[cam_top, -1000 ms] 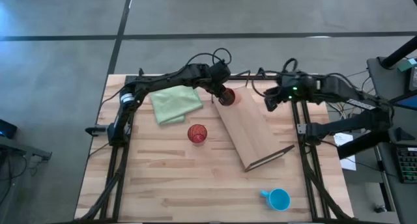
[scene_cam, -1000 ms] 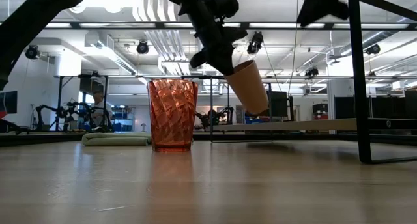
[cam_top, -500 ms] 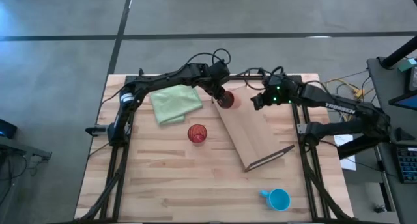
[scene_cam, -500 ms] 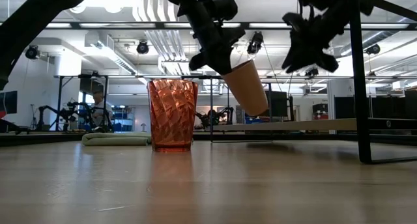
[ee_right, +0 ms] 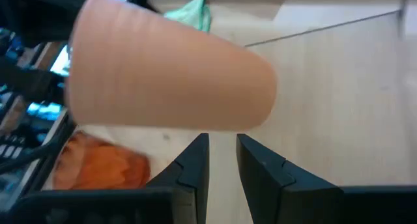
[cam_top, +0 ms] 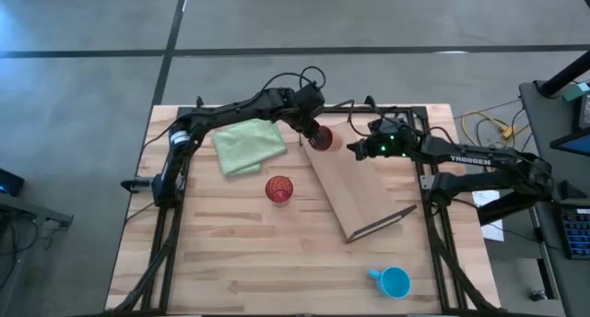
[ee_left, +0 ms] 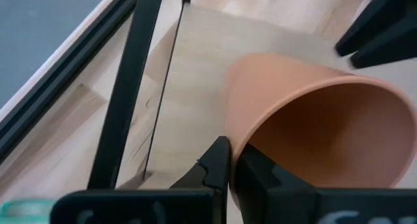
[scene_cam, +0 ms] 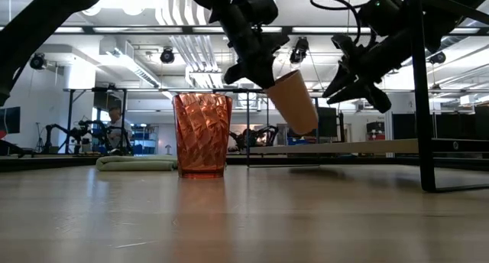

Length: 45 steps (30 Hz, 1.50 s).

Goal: Stack small to large cups/mugs on shelf
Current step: Put the light orange cup on the shelf

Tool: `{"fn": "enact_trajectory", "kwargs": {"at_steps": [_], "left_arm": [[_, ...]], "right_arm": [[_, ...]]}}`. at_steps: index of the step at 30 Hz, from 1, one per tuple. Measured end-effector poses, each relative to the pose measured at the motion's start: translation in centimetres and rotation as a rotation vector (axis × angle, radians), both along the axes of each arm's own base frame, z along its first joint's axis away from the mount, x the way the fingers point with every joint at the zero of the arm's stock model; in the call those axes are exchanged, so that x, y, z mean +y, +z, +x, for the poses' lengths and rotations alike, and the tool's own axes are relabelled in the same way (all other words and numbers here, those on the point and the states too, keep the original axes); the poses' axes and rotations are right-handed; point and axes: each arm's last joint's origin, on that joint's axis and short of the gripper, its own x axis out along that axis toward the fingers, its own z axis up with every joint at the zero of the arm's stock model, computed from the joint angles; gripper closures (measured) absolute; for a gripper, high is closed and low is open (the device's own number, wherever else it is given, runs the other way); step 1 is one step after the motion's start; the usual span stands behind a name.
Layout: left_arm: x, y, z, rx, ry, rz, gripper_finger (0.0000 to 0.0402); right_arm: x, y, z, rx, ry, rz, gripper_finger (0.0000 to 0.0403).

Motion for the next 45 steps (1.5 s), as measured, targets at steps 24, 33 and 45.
{"fn": "enact_trajectory", "kwargs": {"at_steps": [24, 33, 45], "left_arm": [[0.1, -0.8, 0.4, -0.036, 0.004, -0.028, 0.0402], [0.1, -0.8, 0.4, -0.041, 0.003, -0.027, 0.0402], [0.2, -2.0, 1.0, -0.093, -0.008, -0.016, 0.0382]], "right_arm": [[-2.1, -2.7, 1.7, 0.017, -0.049, -0.003, 0.033], [-2.3, -3.3, 2.2, 0.035, -0.024, 0.025, 0.033], [-2.3, -2.9, 2.2, 0.018, -0.025, 0.011, 0.033]]}}
